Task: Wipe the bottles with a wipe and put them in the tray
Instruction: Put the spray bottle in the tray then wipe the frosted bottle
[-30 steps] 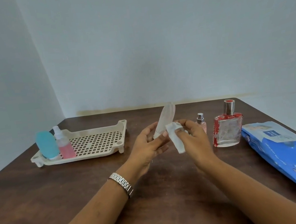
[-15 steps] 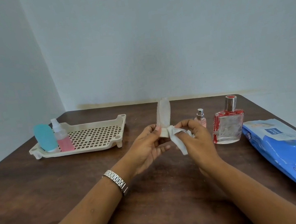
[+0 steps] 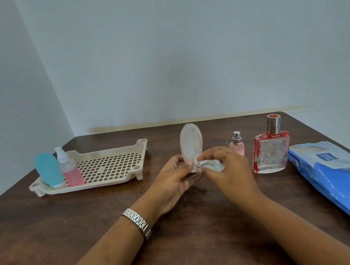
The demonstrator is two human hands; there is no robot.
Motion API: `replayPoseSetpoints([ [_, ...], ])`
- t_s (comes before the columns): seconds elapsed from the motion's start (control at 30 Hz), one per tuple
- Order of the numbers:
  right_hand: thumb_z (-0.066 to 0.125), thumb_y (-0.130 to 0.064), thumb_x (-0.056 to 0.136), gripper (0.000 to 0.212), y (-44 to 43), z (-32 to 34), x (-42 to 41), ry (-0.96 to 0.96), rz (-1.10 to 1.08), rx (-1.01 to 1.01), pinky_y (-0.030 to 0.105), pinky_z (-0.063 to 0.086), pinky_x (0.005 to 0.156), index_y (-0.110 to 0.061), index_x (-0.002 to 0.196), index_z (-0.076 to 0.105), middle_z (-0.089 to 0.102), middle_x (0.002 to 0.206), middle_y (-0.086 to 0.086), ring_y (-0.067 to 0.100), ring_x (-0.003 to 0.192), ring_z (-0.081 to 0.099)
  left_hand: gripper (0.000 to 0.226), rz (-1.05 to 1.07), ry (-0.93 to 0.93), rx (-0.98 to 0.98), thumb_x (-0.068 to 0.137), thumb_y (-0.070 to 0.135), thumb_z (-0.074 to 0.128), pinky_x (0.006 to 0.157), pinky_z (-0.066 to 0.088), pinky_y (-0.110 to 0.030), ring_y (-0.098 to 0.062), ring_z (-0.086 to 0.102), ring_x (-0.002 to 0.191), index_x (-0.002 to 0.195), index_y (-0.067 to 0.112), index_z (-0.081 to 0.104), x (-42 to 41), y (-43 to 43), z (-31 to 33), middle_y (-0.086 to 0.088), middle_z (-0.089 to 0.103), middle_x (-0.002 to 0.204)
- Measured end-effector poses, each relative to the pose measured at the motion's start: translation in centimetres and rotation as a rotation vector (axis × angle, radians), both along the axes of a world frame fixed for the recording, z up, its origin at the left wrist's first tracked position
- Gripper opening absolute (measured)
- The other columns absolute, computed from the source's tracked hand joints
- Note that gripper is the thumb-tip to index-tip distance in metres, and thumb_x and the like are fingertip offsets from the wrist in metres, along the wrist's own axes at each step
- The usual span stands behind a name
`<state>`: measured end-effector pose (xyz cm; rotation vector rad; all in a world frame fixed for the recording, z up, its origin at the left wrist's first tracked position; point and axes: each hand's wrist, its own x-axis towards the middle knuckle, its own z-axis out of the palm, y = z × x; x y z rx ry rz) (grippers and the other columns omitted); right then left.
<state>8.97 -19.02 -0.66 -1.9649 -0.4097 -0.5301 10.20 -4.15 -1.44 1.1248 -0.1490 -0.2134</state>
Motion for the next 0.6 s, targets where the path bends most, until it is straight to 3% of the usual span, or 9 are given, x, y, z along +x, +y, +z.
replayPoseSetpoints([
  [0.17, 0.070, -0.007, 0.080, 0.017, -0.2, 0.0, 0.2, 0.000, -0.012, 0.001, 0.001, 0.041, 0.065, -0.023, 0.084, 0.069, 0.063, 0.083, -0.018, -0.013, 0.081, 0.056, 0.028, -0.001, -0.077, 0.246, 0.094, 0.014, 0.054, 0.068, 0.041, -0.021, -0.007, 0.057, 0.082, 0.121, 0.007, 0.051, 0.3, 0.8, -0.2, 0.001, 0.068, 0.092],
  [0.33, 0.068, -0.014, 0.084, 0.016, -0.7, 0.1, 0.5, -0.030, -0.061, 0.042, 0.000, 0.041, 0.067, -0.025, 0.095, 0.071, 0.062, 0.085, -0.022, -0.014, 0.082, 0.056, 0.029, -0.075, -0.069, 0.236, 0.095, 0.008, 0.052, 0.076, 0.052, -0.021, -0.009, 0.067, 0.090, 0.124, 0.010, 0.051, 0.5, 1.3, -0.3, -0.002, 0.072, 0.100],
  [0.6, 0.066, -0.013, 0.085, 0.016, -0.3, -0.3, 0.5, 0.015, -0.071, -0.004, -0.002, 0.039, 0.064, -0.017, 0.099, 0.072, 0.066, 0.090, -0.009, -0.007, 0.080, 0.056, 0.029, -0.159, -0.041, 0.229, 0.095, 0.002, 0.050, 0.077, 0.055, -0.021, -0.012, 0.068, 0.095, 0.122, 0.009, 0.052, 0.6, 1.6, -0.4, -0.005, 0.071, 0.104],
])
